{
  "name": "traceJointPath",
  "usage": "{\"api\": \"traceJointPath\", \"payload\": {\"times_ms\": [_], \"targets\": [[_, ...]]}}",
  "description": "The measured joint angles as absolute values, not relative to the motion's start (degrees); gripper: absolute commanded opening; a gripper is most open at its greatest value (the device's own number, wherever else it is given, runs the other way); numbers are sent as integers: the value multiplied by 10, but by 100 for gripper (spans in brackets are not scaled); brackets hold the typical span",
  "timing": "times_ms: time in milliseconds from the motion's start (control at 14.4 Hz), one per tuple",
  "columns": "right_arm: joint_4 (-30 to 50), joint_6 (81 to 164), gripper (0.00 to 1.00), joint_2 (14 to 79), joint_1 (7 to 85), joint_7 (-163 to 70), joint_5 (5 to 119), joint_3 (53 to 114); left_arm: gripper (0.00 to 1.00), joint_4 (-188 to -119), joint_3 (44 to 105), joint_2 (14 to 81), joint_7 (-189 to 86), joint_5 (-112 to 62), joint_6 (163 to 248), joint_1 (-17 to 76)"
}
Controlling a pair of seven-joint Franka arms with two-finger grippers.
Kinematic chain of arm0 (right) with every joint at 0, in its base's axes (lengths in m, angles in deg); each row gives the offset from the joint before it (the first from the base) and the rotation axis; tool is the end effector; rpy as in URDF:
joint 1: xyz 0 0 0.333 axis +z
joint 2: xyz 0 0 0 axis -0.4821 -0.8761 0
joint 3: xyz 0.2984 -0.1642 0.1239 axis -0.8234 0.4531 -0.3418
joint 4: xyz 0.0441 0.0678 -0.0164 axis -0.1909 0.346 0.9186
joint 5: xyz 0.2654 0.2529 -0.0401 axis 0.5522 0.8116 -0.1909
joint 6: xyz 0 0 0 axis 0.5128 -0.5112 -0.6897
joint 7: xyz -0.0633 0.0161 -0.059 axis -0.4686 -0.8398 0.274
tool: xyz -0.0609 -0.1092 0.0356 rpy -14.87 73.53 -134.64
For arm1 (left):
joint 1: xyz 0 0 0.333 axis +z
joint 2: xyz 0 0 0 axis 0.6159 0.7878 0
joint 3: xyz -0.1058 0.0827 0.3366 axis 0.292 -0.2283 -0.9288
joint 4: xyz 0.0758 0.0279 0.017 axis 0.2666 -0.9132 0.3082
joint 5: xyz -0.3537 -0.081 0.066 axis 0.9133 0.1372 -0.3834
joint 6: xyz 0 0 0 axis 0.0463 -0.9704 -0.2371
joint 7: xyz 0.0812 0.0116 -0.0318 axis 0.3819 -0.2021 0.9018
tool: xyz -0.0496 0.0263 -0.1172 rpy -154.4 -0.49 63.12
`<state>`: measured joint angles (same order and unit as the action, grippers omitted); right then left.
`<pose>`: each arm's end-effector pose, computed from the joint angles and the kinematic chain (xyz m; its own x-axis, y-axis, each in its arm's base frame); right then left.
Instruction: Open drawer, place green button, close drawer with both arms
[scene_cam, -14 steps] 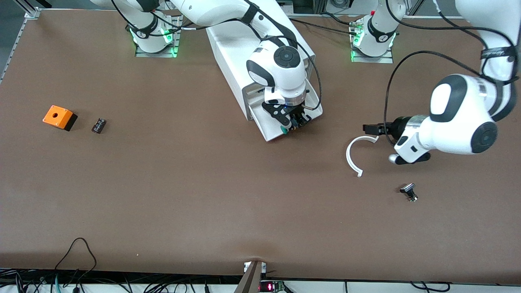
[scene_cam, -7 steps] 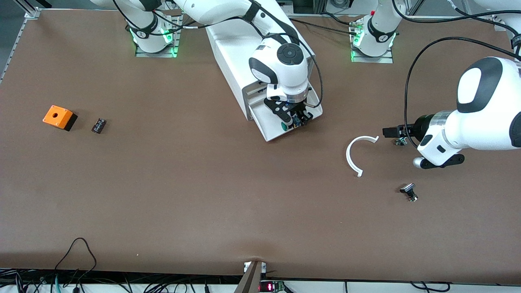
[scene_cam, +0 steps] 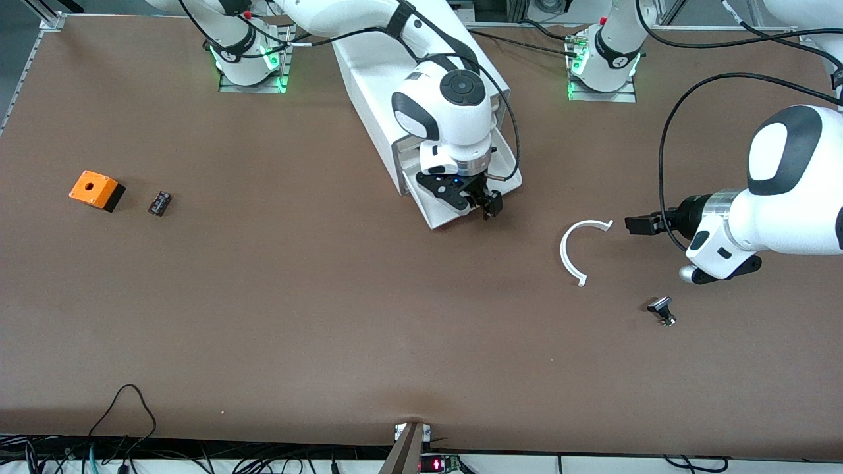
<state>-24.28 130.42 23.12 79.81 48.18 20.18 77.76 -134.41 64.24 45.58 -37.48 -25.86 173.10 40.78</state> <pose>0.5064 0.6182 0.3577 0.7965 -0.6000 0.0743 -0.5761 -0.7906 -0.2076 0.6258 -0.0622 0.4735 0.8916 0.2402 -0.3840 0.2871 -0.9554 0.0691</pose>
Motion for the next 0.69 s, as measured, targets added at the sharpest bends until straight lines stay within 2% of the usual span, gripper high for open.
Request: {"api": "traceJointPath", "payload": {"times_ms": [278,694], "targets": [[-246,1256,100,275,738,301,203,779,100,-1368,648,458,-345,-259,1773,398],[-246,1211,100,315,657,112,211,779,100,-1484,701,455,-246,-261,1976,377]]}}
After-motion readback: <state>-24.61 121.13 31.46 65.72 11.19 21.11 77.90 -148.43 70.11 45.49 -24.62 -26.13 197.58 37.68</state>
